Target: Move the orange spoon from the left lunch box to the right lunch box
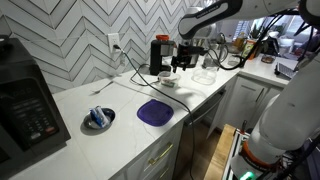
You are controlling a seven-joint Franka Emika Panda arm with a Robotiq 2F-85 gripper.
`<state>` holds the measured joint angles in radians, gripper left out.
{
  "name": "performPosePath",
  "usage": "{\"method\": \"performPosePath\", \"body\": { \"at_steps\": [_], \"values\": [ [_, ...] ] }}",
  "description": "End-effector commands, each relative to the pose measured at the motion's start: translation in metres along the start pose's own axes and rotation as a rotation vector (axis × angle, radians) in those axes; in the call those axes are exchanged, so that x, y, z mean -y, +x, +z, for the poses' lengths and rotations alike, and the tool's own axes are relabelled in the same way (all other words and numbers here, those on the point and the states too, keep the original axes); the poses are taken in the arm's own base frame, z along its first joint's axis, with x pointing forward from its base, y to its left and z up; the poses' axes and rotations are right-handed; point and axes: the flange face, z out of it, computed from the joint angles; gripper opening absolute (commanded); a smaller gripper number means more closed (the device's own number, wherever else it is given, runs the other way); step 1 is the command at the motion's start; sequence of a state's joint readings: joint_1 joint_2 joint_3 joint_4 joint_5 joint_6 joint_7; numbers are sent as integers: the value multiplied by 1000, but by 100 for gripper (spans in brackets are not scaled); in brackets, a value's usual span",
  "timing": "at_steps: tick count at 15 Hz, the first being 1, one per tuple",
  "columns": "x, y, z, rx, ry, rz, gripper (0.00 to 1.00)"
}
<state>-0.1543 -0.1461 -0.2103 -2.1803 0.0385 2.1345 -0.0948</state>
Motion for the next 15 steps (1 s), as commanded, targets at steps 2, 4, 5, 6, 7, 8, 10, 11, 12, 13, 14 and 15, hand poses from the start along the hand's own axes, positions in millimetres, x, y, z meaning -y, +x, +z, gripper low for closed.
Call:
{"method": "performPosePath", "body": {
  "at_steps": [2, 4, 5, 6, 7, 8, 10, 11, 12, 13, 14, 15],
  "values": [
    [-18, 35, 45, 74, 59, 68, 50],
    [-23, 48, 57, 89, 65, 97, 36],
    [-26, 55, 59, 85, 64, 111, 39],
    [-28, 61, 61, 80, 66, 125, 40],
    [-31, 67, 59, 77, 69, 134, 42],
    [-33, 71, 58, 83, 68, 144, 45],
    [-33, 79, 58, 98, 79, 134, 49],
    [-31, 82, 58, 104, 84, 131, 54],
    [-29, 85, 58, 113, 93, 125, 51],
    [-25, 87, 59, 125, 97, 116, 52],
    [-21, 88, 61, 141, 100, 107, 51],
    [-17, 90, 64, 157, 104, 98, 51]
  ]
}}
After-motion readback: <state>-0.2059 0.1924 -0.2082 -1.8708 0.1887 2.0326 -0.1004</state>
